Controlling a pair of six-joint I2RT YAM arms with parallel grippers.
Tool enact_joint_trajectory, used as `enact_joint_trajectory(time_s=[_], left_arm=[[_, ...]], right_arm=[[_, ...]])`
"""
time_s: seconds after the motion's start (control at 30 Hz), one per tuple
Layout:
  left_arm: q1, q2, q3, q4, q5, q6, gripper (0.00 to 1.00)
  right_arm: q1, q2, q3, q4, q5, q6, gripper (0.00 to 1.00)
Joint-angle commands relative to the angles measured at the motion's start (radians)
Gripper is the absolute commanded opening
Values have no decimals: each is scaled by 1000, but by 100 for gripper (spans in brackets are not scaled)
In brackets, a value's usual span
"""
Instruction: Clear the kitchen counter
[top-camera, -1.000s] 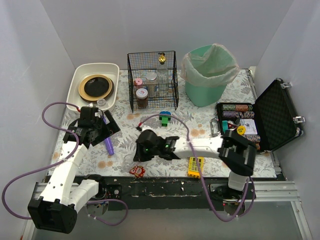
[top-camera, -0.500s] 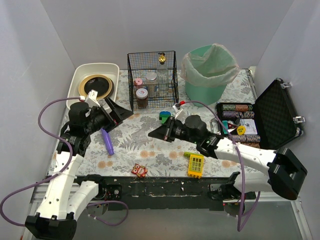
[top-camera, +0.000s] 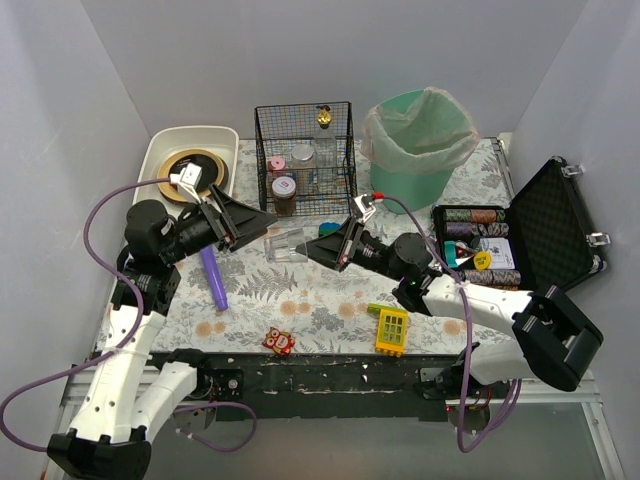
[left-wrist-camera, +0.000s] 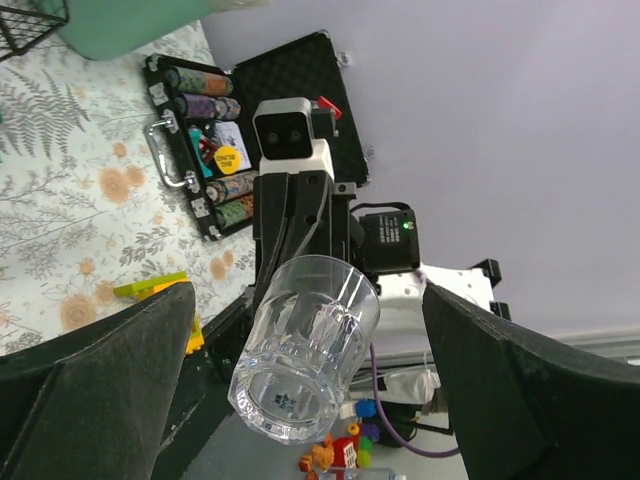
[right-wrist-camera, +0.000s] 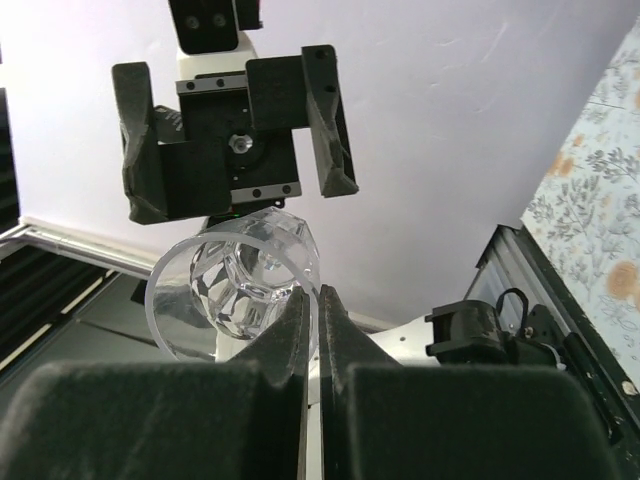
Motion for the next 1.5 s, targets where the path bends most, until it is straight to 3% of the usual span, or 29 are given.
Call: enact_joint_trajectory(time_s=[0.0, 0.17, 0.47, 0.7, 0.87, 1.07, 1.2, 1.47], left_arm=[[-13, -7, -5, 82, 91, -38, 98], [-31, -3, -20, 102, 125, -34, 98], [-57, 8, -39, 98, 165, -11, 88], [-62, 17, -33, 96, 157, -1, 71], [-65, 17, -30, 96, 160, 6, 64], [-65, 20, -31, 95, 168, 9, 61], [-71, 29, -24, 96, 174, 18, 70], [-79, 32, -24, 96, 182, 29, 66]], right_arm=[[-11, -2, 15, 206, -12, 79, 1], [-25, -9, 15, 210, -6, 83, 1], [-51, -32, 27, 148, -3, 71, 1], [-51, -29, 36, 144, -15, 74, 1], [-49, -28, 40, 145, -20, 77, 1], [-51, -9, 40, 174, -26, 95, 1], [-51, -3, 38, 185, -24, 105, 1], [-51, -6, 38, 190, -23, 112, 1]])
